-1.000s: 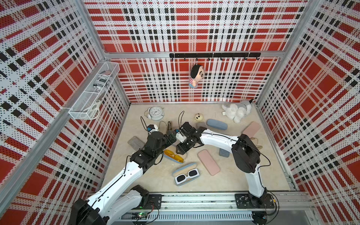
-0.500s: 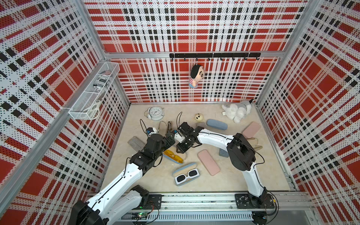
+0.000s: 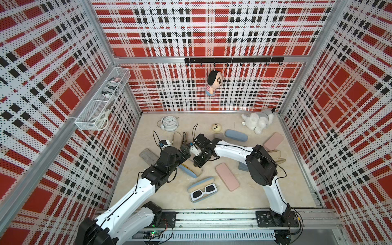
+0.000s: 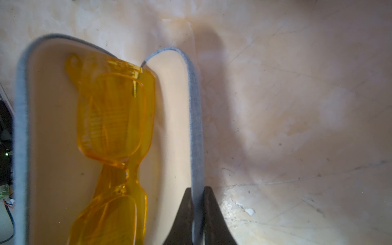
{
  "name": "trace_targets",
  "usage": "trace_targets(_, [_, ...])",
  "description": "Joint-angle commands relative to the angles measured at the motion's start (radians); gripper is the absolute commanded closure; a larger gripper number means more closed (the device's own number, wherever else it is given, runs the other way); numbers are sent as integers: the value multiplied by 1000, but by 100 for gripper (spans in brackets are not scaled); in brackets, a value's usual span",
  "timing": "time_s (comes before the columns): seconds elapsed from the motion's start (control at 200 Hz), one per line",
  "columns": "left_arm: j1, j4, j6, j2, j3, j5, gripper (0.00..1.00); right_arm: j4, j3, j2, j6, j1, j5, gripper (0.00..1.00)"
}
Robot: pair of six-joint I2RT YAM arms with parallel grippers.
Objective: Close the glasses case
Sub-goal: Pick up the glasses case at the center of the board.
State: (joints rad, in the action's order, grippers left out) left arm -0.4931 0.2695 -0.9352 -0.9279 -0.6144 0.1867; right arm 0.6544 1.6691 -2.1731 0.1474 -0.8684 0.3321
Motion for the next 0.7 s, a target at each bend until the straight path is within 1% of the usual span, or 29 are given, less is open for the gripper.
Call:
trace_targets(0.0, [10,-16,3,7,18,-9,1,0,1,8,5,-4,-12,91])
trace_targets(0.406, [9,-35,3,3,31,-19,2,22,-17,49,16,3,-105,91])
trace_targets(0.696, [11,-55,6,-20,27,-29,2,-16,-106,109,53,65,-151,91])
